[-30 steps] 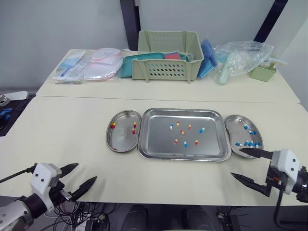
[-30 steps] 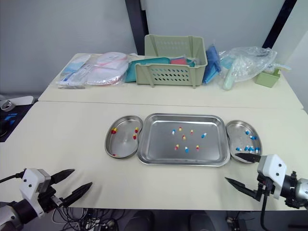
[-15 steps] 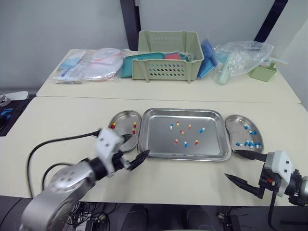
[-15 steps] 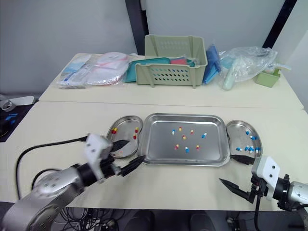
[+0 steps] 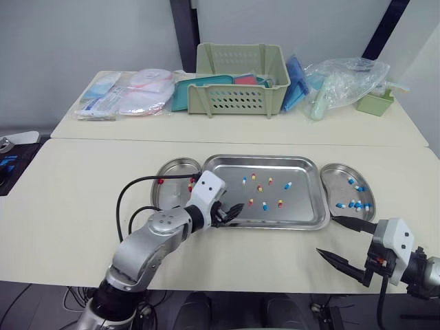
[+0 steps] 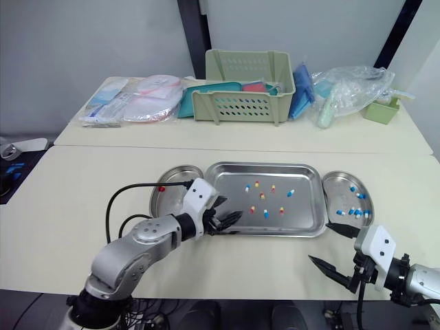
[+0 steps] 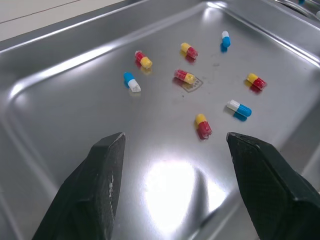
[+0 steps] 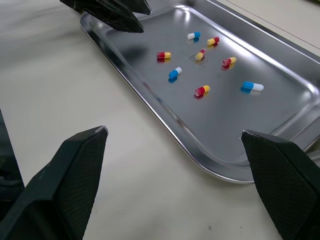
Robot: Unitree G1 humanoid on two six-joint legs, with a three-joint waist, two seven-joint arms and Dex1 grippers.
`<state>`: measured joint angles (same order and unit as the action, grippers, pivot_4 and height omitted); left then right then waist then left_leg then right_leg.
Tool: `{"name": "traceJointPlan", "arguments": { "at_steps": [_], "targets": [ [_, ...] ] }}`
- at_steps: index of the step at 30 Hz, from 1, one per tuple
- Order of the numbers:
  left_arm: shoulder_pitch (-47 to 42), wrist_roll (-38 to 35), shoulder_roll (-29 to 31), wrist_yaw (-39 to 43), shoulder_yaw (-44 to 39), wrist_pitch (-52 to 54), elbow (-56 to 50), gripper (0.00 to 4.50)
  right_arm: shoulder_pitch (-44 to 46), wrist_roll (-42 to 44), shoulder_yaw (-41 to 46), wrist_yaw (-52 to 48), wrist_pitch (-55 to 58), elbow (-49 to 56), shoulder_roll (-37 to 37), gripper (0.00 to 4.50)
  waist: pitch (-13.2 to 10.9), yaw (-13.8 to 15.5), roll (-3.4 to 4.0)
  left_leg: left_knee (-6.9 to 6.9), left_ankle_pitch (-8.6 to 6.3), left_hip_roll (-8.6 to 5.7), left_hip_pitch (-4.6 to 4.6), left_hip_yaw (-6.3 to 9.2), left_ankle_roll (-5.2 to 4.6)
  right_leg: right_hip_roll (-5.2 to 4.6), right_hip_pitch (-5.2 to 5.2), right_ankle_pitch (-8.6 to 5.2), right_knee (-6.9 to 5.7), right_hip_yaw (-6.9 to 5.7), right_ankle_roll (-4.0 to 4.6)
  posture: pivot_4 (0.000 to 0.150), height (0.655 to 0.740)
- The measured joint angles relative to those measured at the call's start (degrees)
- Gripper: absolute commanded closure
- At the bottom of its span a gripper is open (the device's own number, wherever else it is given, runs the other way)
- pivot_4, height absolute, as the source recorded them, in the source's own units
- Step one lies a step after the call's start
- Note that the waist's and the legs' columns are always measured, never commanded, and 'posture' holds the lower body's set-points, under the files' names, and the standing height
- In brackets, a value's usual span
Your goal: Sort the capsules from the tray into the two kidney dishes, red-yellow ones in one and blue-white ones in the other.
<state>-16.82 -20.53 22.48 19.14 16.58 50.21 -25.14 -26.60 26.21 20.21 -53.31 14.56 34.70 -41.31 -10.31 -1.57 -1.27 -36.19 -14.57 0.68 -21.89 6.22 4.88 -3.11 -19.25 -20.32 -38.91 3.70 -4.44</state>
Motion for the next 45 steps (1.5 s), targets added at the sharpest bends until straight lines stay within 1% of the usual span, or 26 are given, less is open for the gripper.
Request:
{"name": "traceJointPlan", "arguments": {
  "at_steps": [9, 13, 21, 24, 32, 33, 36, 41, 45],
  "targets": [
    [-4.1, 5.3, -4.9, 0.2, 3.7, -0.8, 7.4, 1.21, -1.3, -0.2, -1.2, 1.5, 0.4, 1.3, 1.0, 0.0, 0.0, 0.0, 0.0, -0.01, 0.0, 0.0, 0.0, 0.01, 0.0, 0.0, 0.0, 0.0, -0.01, -0.01, 0.0, 0.15, 0.74],
    [-5.5, 6.8, -5.1, 0.8, 4.3, -0.8, 9.9, 1.21, -1.5, -0.2, -1.3, 2.2, 0.4, 1.4, 1.0, 0.0, 0.0, 0.0, 0.0, -0.01, 0.0, 0.0, 0.0, 0.01, 0.0, 0.0, 0.0, 0.0, -0.01, -0.02, 0.0, 0.15, 0.74],
    [-7.8, 7.8, -5.0, 4.9, 5.8, -0.6, 11.6, 1.21, -1.4, -0.2, -1.3, 2.8, 0.4, 1.4, 1.2, 0.0, 0.0, 0.0, 0.01, -0.02, 0.0, 0.0, 0.0, 0.01, 0.0, 0.0, 0.01, 0.0, -0.01, -0.02, -0.01, 0.15, 0.74],
    [-8.4, 8.1, -5.0, 5.9, 6.0, -0.7, 12.4, 1.78, -1.4, -0.2, -1.3, 3.3, 0.4, 1.4, 1.3, 0.0, 0.0, 0.0, 0.01, -0.02, 0.0, 0.0, 0.01, 0.01, 0.0, 0.0, 0.02, 0.0, -0.01, -0.02, -0.01, 0.15, 0.74],
    [-8.7, 9.3, -4.7, 7.9, 5.9, -1.9, 13.7, 4.26, -1.3, -0.2, -1.3, 3.6, 0.4, 1.4, 1.3, 0.0, 0.0, 0.0, 0.02, -0.02, 0.0, 0.0, 0.01, 0.02, 0.0, 0.0, 0.03, 0.0, -0.01, -0.02, -0.01, 0.15, 0.74],
    [-8.6, 9.3, -4.6, 8.2, 5.9, -1.9, 13.7, 4.48, -1.2, -0.2, -1.3, 3.6, 0.4, 1.4, 1.3, 0.0, 0.0, 0.0, 0.02, -0.02, 0.0, 0.0, 0.01, 0.02, 0.0, 0.0, 0.03, 0.0, -0.01, -0.02, -0.01, 0.15, 0.74],
    [-8.6, 9.3, -4.1, 9.6, 5.9, -2.4, 13.6, 4.48, -1.2, -0.4, -1.4, 3.6, 0.1, 1.4, 1.3, 0.0, 0.0, 0.0, 0.02, -0.02, 0.0, 0.0, 0.02, 0.02, 0.0, 0.0, 0.02, 0.0, -0.01, -0.02, -0.01, 0.15, 0.74],
    [-8.4, 9.0, -0.9, 12.2, 5.3, -2.3, 12.2, 4.48, -1.0, -2.9, -1.5, 3.3, -3.0, 0.3, 1.3, 0.0, 0.0, -0.1, 0.02, -0.02, 0.0, 0.0, 0.01, 0.02, 0.0, 0.0, 0.01, 0.0, -0.01, -0.02, -0.01, 0.15, 0.74],
    [-8.4, 6.9, 1.6, 14.1, 1.8, -0.4, 7.8, 4.48, 0.9, -4.8, -2.3, 2.4, -6.7, -2.4, 1.3, 0.0, 0.0, -0.1, 0.02, -0.02, 0.0, 0.0, 0.0, 0.02, 0.01, -0.01, 0.0, 0.0, -0.02, -0.02, -0.01, 0.15, 0.74]
  ]
}}
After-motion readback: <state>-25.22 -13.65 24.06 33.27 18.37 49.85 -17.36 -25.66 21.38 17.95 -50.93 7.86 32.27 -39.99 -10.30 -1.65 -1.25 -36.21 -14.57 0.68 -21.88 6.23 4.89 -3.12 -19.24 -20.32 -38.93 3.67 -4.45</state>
